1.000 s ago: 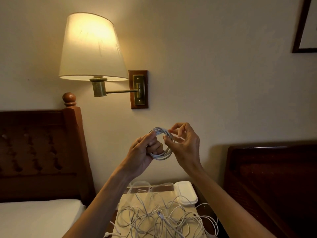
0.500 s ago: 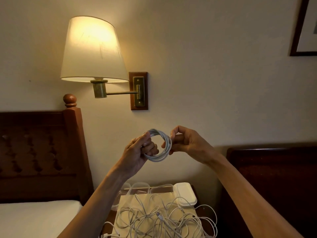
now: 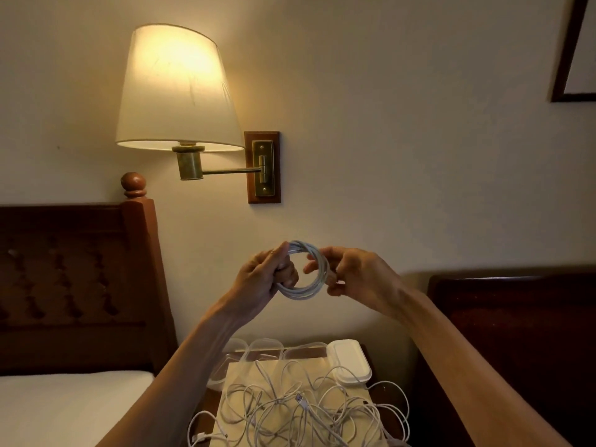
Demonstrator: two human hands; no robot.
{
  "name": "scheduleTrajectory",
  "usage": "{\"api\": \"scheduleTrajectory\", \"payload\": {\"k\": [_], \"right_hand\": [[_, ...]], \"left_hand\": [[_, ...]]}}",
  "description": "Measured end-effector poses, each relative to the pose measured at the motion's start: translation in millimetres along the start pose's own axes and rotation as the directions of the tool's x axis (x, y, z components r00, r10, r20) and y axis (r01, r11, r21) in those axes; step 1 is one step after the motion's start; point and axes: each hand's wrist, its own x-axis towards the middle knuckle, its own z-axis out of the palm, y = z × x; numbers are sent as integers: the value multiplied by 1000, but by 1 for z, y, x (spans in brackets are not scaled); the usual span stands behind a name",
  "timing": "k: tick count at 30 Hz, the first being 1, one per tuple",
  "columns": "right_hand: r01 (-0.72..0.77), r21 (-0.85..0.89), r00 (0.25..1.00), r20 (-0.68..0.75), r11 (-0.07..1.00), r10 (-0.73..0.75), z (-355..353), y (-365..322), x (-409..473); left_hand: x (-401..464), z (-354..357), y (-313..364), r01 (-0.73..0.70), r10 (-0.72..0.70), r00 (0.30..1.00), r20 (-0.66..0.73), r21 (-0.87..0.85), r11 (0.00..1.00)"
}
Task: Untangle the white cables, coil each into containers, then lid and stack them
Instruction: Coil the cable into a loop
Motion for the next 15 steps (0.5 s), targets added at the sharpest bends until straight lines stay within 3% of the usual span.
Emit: {"api": "scheduleTrajectory", "payload": {"k": [4, 6, 10, 13, 15], "right_hand": [[-42, -59, 994, -99, 997, 36, 10, 8, 6], [-35, -156, 987, -158, 987, 10, 9, 11, 7], [-47, -296, 970, -242, 954, -28, 7, 18, 7], [-39, -366, 960, -271, 930, -67, 8, 25, 10], [-36, -439, 956, -276, 898, -97, 6, 30, 11]], "left_hand": [[1, -3, -14, 0, -1, 1000, 6, 184, 983], [2, -9, -17, -55, 55, 998, 13, 429, 902], [5, -19, -17, -122, 141, 988, 58, 854, 505], [4, -16, -15, -115, 194, 978, 78, 975, 190], [6, -16, -13, -79, 224, 973, 64, 995, 59]]}}
